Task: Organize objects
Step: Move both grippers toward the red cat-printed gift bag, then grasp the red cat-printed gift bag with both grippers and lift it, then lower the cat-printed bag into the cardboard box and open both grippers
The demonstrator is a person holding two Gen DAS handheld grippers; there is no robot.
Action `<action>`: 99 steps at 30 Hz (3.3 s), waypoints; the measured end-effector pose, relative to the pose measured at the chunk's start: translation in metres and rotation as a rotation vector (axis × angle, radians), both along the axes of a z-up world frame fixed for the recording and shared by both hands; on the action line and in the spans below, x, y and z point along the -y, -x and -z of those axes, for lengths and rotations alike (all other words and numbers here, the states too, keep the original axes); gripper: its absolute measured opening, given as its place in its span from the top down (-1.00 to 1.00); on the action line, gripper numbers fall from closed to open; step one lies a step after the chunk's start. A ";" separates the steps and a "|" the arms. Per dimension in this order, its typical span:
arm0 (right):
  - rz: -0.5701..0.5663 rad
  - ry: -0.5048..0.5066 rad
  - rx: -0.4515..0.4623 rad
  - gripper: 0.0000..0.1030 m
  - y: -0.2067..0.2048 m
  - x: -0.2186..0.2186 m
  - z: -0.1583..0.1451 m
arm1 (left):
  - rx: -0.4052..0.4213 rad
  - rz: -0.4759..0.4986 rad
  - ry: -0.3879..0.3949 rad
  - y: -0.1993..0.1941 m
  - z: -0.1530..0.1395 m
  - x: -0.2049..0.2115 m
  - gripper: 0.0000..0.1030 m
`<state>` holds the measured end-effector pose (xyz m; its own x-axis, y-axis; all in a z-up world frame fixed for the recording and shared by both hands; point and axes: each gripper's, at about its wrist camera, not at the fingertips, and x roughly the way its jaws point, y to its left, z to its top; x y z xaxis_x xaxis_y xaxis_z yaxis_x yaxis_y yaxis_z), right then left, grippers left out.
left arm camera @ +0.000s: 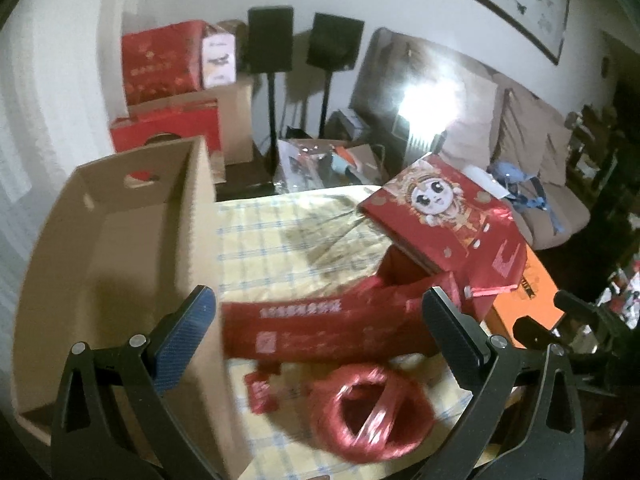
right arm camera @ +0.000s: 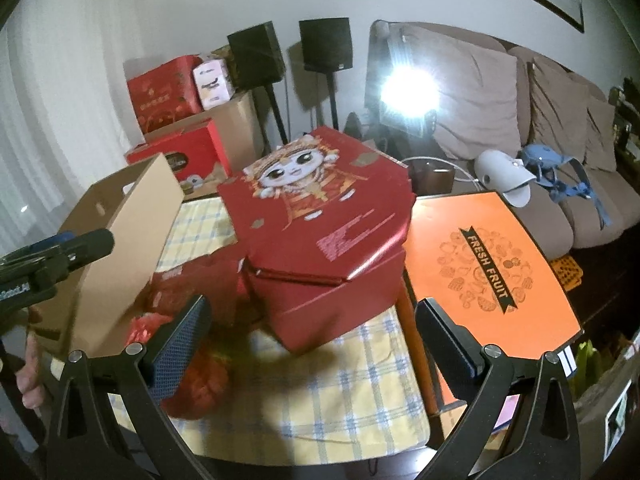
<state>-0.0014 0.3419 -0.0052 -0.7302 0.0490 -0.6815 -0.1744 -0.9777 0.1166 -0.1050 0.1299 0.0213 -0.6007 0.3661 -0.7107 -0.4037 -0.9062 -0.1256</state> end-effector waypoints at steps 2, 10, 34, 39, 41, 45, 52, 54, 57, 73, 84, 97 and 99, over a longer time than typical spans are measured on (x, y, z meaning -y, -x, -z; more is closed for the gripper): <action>0.014 0.006 -0.009 -0.99 0.003 -0.008 -0.002 | 0.015 0.017 -0.009 0.010 0.000 -0.010 -0.99; 0.068 0.060 -0.003 -0.81 0.026 -0.043 -0.001 | 0.104 0.048 -0.039 0.053 0.014 -0.046 -0.96; 0.032 0.182 0.044 -0.02 0.072 -0.069 0.019 | 0.361 0.152 -0.196 0.104 0.058 -0.097 -0.42; 0.031 0.162 0.038 0.00 0.072 -0.065 0.016 | 0.339 0.173 -0.180 0.095 0.050 -0.107 -0.25; 0.031 0.156 0.026 0.00 0.071 -0.065 0.012 | 0.331 0.176 -0.184 0.093 0.046 -0.107 -0.23; 0.024 0.131 0.001 0.01 0.067 -0.061 0.000 | 0.298 0.183 -0.196 0.089 0.035 -0.104 -0.21; -0.005 0.080 -0.036 0.04 0.060 -0.045 -0.023 | 0.238 0.173 -0.229 0.075 0.008 -0.086 -0.15; -0.019 0.077 -0.049 0.04 0.058 -0.040 -0.030 | 0.220 0.170 -0.238 0.073 0.000 -0.078 -0.15; -0.043 0.066 -0.074 0.04 0.054 -0.028 -0.042 | 0.199 0.160 -0.256 0.070 -0.012 -0.064 -0.15; -0.186 0.000 -0.188 0.04 0.047 0.050 -0.106 | 0.053 0.077 -0.325 0.053 -0.081 0.026 -0.15; -0.312 0.036 -0.152 0.04 0.055 0.117 -0.091 | 0.063 -0.034 -0.281 0.039 -0.070 0.098 -0.15; -0.474 0.066 -0.080 0.03 0.070 0.192 -0.057 | 0.092 -0.170 -0.230 0.020 -0.031 0.181 -0.15; -0.500 0.057 -0.067 0.03 0.072 0.202 -0.051 | 0.100 -0.189 -0.227 0.013 -0.022 0.192 -0.15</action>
